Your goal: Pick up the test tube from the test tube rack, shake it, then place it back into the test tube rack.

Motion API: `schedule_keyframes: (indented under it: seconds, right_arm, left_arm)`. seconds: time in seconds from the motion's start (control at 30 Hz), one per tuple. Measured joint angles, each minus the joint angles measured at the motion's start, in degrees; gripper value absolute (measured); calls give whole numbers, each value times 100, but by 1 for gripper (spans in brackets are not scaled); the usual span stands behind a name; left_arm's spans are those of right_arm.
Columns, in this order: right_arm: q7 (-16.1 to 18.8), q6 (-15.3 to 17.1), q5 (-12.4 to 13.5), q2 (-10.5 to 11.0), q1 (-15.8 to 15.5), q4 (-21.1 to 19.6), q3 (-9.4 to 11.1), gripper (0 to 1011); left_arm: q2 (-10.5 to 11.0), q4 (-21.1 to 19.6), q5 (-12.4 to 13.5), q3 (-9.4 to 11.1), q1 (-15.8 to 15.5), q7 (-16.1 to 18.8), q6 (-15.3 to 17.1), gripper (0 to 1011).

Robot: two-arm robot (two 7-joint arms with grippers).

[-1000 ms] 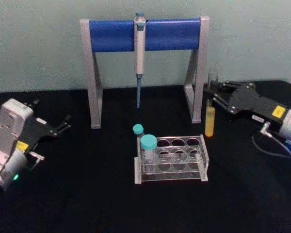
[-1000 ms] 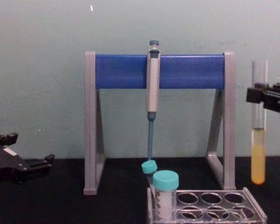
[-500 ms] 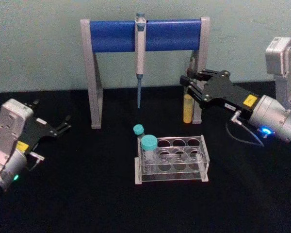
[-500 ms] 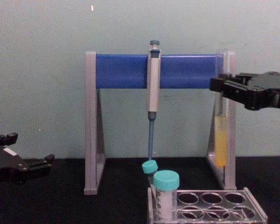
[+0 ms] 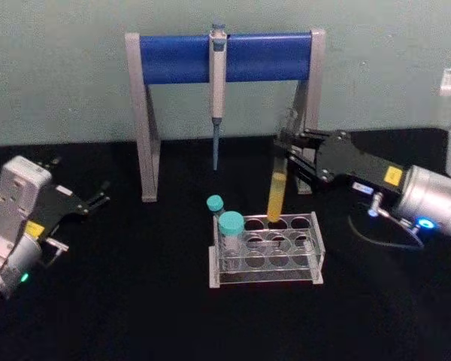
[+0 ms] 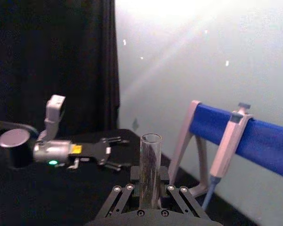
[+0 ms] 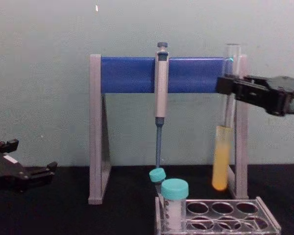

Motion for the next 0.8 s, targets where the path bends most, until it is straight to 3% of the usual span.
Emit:
schedule_keyframes:
  seconds: [0.2, 0.37, 0.57, 0.8]
  right_arm:
    - [166, 46, 184, 393, -180, -164, 67, 235]
    - [-53, 55, 177, 649, -268, -233, 165, 235]
    - [-461, 49, 61, 627, -223, -112, 233, 235]
    - [-776, 119, -38, 339, 40, 177, 233, 235]
  left_arm:
    - [0, 0, 0, 0, 0, 0, 0, 1001]
    - [0, 0, 0, 0, 0, 0, 0, 1001]
    - [0, 0, 0, 0, 0, 0, 0, 1001]
    - [0, 0, 0, 0, 0, 0, 0, 1001]
